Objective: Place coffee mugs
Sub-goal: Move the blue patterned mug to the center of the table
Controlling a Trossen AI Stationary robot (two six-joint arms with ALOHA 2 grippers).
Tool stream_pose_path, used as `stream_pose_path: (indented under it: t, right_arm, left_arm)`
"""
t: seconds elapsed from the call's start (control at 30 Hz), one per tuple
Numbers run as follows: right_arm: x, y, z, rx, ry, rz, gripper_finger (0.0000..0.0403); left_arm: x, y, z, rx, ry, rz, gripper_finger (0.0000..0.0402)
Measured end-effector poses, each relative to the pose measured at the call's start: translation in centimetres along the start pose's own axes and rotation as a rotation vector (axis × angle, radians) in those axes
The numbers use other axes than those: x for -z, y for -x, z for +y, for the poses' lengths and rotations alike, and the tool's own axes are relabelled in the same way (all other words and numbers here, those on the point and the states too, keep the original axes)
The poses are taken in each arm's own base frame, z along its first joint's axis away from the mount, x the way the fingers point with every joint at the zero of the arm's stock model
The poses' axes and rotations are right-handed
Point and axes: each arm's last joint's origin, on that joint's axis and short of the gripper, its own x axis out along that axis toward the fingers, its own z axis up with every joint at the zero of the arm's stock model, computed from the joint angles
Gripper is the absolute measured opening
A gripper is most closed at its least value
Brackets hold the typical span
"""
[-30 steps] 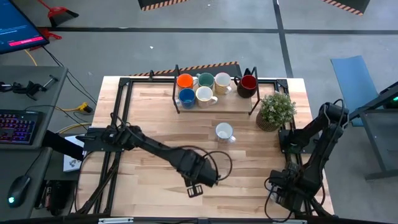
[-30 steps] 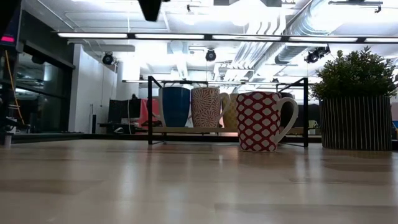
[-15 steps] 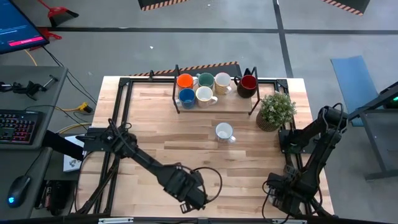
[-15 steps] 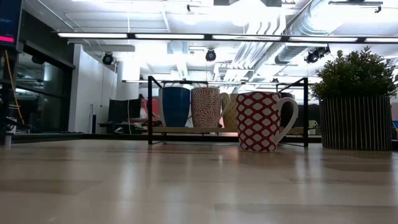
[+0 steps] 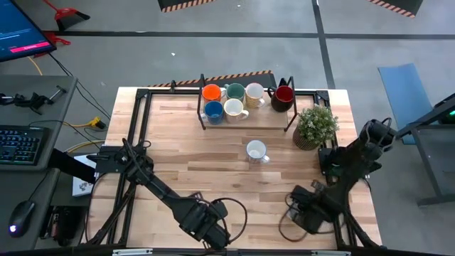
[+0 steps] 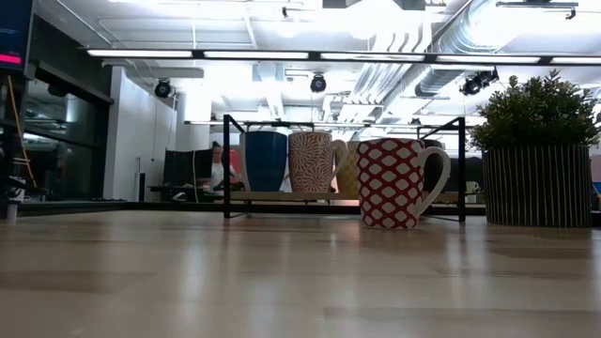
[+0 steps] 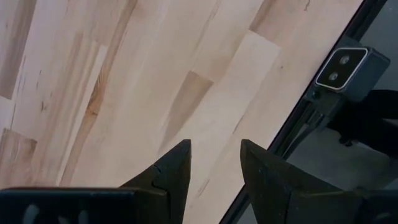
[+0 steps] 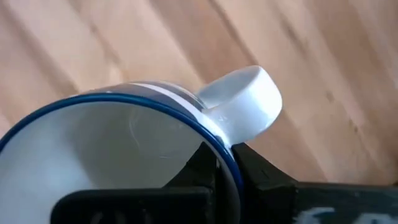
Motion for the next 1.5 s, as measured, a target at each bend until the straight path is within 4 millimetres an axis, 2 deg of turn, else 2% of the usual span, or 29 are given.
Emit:
stream_pose_path:
  t: [0.3,0.53,0.73,0.9,1.07,1.5]
  right_arm:
    - [-6.7,-1.0,-1.5,0.034,-0.049,0.025,0.0002]
    - [-11.9,-1.6,-4.0,0.070,0.008,0.007,0.0001]
    - [-14.9,-2.0,-6.3,0.088,0.056,0.034,0.0001]
    - [-16.4,-2.2,-8.1,0.114,0.068,0.066,0.0001]
    - [-17.1,-2.4,-8.9,0.099,0.079,0.083,0.0011]
    - [-17.2,-2.6,-9.1,0.144,0.076,0.064,0.0108]
  left_arm:
    - [0.8,0.1,-0.4,-0.017,0.003,-0.041,0.0129]
    - [0.9,0.1,-0.4,-0.035,-0.002,-0.080,0.0129]
    - [0.8,0.1,-0.4,-0.038,-0.002,-0.085,0.0129]
    - [0.9,0.1,-0.5,-0.038,-0.003,-0.085,0.0129]
    - [0.9,0.1,-0.5,-0.038,-0.004,-0.085,0.0129]
    - [0.8,0.1,-0.4,-0.048,-0.004,-0.105,0.0129]
